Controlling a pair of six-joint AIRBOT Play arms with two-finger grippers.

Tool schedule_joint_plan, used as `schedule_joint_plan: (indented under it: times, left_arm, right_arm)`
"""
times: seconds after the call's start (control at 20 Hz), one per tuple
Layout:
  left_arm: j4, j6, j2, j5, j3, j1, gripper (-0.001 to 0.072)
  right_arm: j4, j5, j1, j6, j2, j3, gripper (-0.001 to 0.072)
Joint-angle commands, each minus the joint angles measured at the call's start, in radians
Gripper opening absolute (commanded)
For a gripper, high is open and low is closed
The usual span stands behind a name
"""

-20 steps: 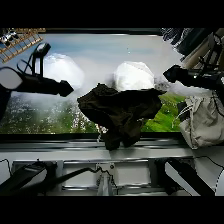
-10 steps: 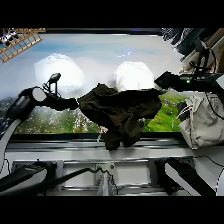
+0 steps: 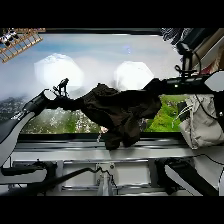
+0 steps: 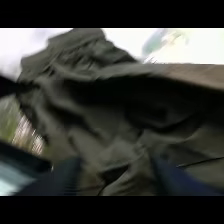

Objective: Fold the clothes and pants, and hang the long-sleeved shirts on hangers.

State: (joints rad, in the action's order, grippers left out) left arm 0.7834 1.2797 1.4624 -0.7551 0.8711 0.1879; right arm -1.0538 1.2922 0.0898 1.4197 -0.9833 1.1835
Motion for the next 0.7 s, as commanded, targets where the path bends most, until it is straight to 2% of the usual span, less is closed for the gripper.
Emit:
schedule_joint_plan:
  times: [0.0, 0.15, 0.2, 0.3, 0.35, 0.4, 0.55, 0.65]
  left_arm:
    - [-0.174, -0.159, -0.014, 0.026, 0.0, -0.01, 0.001]
    - [-0.137, -0.17, -0.148, 0.039, 0.0, -0.057, 0.0009]
    - [-0.121, -0.169, -0.194, 0.042, 0.0, -0.077, 0.0009]
    - [-0.118, -0.169, -0.266, 0.039, 0.0, -0.105, 0.001]
    - [-0.119, -0.169, -0.291, 0.038, 0.0, -0.109, 0.0009]
    - [-0.118, -0.169, -0.315, 0.037, 0.0, -0.109, 0.0009]
    - [-0.118, -0.169, -0.365, 0.038, 0.0, -0.093, 0.0009]
    - [-0.118, -0.169, -0.382, 0.038, 0.0, -0.092, 0.0009]
  right_arm:
    - [-0.005, 0.121, 0.098, 0.008, 0.007, -0.009, 0.0332]
    - [-0.008, 0.097, 0.239, 0.128, 0.103, -0.154, 0.038]
    - [-0.018, 0.069, 0.294, 0.178, 0.14, -0.219, 0.0442]
    - [-0.053, 0.003, 0.422, 0.277, 0.199, -0.348, 0.0517]
    - [-0.07, -0.042, 0.485, 0.324, 0.208, -0.401, 0.0643]
    - [-0.079, -0.106, 0.541, 0.366, 0.2, -0.441, 0.0704]
    - [-0.077, -0.309, 0.641, 0.455, 0.114, -0.475, 0.0703]
    - [-0.076, -0.377, 0.703, 0.515, 0.04, -0.475, 0.0701]
